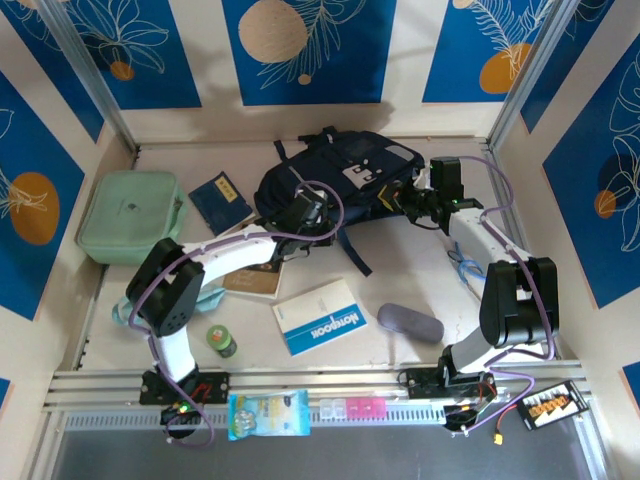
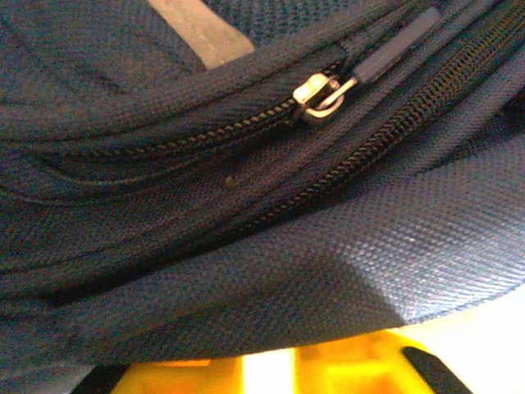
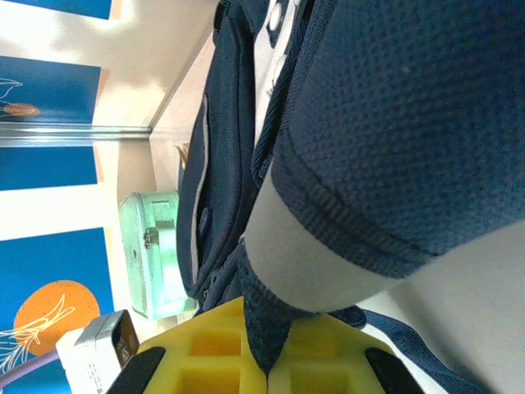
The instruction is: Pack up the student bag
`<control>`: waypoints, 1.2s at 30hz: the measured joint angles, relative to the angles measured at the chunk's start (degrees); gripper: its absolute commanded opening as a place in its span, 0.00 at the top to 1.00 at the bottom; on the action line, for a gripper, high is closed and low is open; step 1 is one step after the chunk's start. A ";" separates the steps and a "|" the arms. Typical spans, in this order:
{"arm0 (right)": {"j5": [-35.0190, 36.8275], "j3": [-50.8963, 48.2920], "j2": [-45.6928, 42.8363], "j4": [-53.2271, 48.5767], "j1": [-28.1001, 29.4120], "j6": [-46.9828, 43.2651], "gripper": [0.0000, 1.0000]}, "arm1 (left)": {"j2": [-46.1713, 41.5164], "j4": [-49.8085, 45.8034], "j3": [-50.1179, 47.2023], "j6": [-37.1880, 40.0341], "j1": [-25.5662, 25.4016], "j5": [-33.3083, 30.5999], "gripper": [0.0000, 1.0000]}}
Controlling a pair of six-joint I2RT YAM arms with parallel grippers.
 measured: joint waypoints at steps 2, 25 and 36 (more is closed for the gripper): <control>0.02 0.00 0.00 0.00 0.07 0.00 1.00 | 0.00 -0.15 0.07 -0.04 -0.04 -0.20 0.91; 0.04 0.02 0.00 -0.22 0.50 -0.02 1.00 | -0.22 -1.20 -0.42 0.17 -1.01 -4.66 0.79; 0.04 0.02 0.00 -0.20 0.50 -0.02 1.00 | -0.35 -1.16 -0.48 0.81 -1.42 -7.89 0.93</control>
